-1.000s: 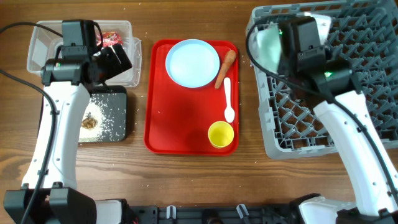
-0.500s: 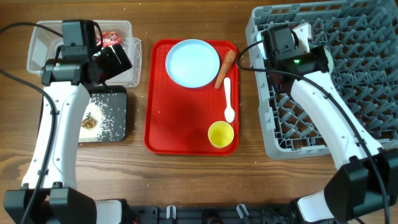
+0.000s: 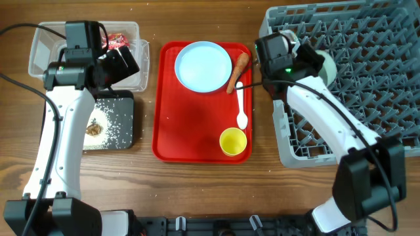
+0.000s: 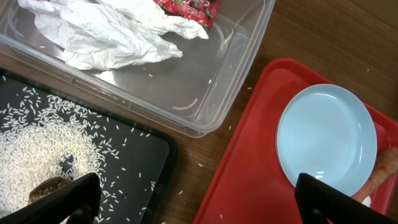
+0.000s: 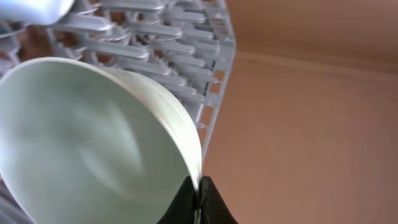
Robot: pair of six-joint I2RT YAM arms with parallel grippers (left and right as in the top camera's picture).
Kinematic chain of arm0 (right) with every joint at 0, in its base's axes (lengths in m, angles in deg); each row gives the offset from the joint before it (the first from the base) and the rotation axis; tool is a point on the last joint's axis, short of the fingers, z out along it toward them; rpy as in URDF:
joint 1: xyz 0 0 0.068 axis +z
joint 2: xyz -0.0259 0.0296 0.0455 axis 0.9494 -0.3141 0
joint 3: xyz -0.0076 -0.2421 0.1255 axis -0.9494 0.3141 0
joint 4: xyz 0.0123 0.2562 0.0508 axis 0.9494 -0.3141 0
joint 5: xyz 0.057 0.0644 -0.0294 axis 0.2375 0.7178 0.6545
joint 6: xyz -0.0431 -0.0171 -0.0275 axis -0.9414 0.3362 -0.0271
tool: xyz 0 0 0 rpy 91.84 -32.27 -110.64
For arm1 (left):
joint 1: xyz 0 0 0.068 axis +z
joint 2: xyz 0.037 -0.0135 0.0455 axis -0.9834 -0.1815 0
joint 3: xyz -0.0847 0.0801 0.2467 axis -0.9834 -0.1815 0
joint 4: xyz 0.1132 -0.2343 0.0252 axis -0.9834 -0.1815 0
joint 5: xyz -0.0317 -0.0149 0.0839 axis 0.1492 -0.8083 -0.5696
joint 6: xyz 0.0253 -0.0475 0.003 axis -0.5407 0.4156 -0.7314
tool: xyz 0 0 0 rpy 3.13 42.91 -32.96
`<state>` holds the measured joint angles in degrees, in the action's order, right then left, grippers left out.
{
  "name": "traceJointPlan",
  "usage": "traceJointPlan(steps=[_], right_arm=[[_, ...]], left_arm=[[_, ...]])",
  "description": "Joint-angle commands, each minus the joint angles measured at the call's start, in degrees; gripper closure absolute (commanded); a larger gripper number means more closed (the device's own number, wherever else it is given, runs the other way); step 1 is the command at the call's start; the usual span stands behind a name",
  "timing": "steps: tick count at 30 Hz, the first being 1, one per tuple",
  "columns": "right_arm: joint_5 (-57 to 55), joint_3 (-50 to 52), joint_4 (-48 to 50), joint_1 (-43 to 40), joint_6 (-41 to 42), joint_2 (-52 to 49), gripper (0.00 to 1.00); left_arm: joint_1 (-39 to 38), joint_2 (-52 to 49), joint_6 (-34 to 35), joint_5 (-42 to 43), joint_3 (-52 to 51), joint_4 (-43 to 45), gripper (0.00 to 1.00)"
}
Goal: Sort waste into correct bins and load items into the dishwasher rack
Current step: 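Carry the mint-green bowl into the dish rack and release it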
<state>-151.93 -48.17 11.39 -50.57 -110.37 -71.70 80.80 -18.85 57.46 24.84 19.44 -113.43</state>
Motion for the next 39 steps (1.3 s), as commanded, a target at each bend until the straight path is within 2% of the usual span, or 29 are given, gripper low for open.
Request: traceJointPlan(steps=[1, 8, 10, 11, 12, 15, 16, 17, 19, 20, 24, 27, 29, 30, 35, 37, 39], right_arm=[[1.3, 1.2, 0.7, -0.1, -0.1, -1.0, 0.96], [3.1, 2.5, 0.2, 1.7, 1.8, -1.0, 0.96], [3.1, 2.5, 0.2, 3.3, 1.6, -1.0, 0.91], [3.8, 2.5, 0.2, 4.2, 1.6, -1.0, 0.84], [4.4, 2.5, 0.2, 5.3, 1.6, -1.0, 0.72], [6.0, 2.5, 0.2, 7.1, 1.4, -1.0, 0.64], [6.1, 2.5, 0.2, 7.6, 1.3, -1.0, 0.5], [6.1, 2.5, 0.2, 8.0, 1.3, -1.0, 0.25], [6.1, 2.5, 0.7, 8.9, 1.3, -1.0, 0.06], [6.1, 2.5, 1.4, 9.0, 1.4, -1.0, 0.0], [7.4, 2.4, 8.8, 9.1, 1.6, -0.7, 0.0], [12.4, 0.5, 13.0, 9.1, 5.9, 1.0, 0.0], [24.2, -2.1, 12.9, 9.1, 11.2, 3.2, 0.0], [33.4, -2.9, 13.0, 9.1, 16.4, 4.9, 0.0], [65.7, -2.9, 8.4, 9.2, 35.6, 7.3, 0.0], [79.7, -2.9, 5.4, 9.2, 47.3, 7.3, 0.0], [84.2, -2.9, 4.2, 9.2, 49.3, 7.3, 0.0]], left_arm=[[0.2, -0.2, 0.7, -0.6, 0.3, 0.1, 0.0], [0.2, -0.2, 0.7, -0.6, 0.3, 0.1, 0.0], [0.2, -0.2, 0.7, -0.6, 0.3, 0.1, 0.0], [0.2, -0.2, 0.7, -0.6, 0.3, 0.1, 0.0], [0.2, -0.2, 0.7, -0.6, 0.3, 0.1, 0.0], [0.2, -0.2, 0.7, -0.6, 0.3, 0.1, 0.0], [0.2, -0.2, 0.7, -0.6, 0.3, 0.1, 0.0], [0.2, -0.2, 0.7, -0.6, 0.3, 0.1, 0.0], [0.2, -0.2, 0.7, -0.6, 0.3, 0.1, 0.0], [0.2, -0.2, 0.7, -0.6, 0.3, 0.1, 0.0], [0.2, -0.2, 0.7, -0.6, 0.3, 0.1, 0.0], [0.2, -0.2, 0.7, -0.6, 0.3, 0.1, 0.0], [0.2, -0.2, 0.7, -0.6, 0.3, 0.1, 0.0], [0.2, -0.2, 0.7, -0.6, 0.3, 0.1, 0.0], [0.2, -0.2, 0.7, -0.6, 0.3, 0.1, 0.0], [0.2, -0.2, 0.7, -0.6, 0.3, 0.1, 0.0], [0.2, -0.2, 0.7, -0.6, 0.3, 0.1, 0.0]])
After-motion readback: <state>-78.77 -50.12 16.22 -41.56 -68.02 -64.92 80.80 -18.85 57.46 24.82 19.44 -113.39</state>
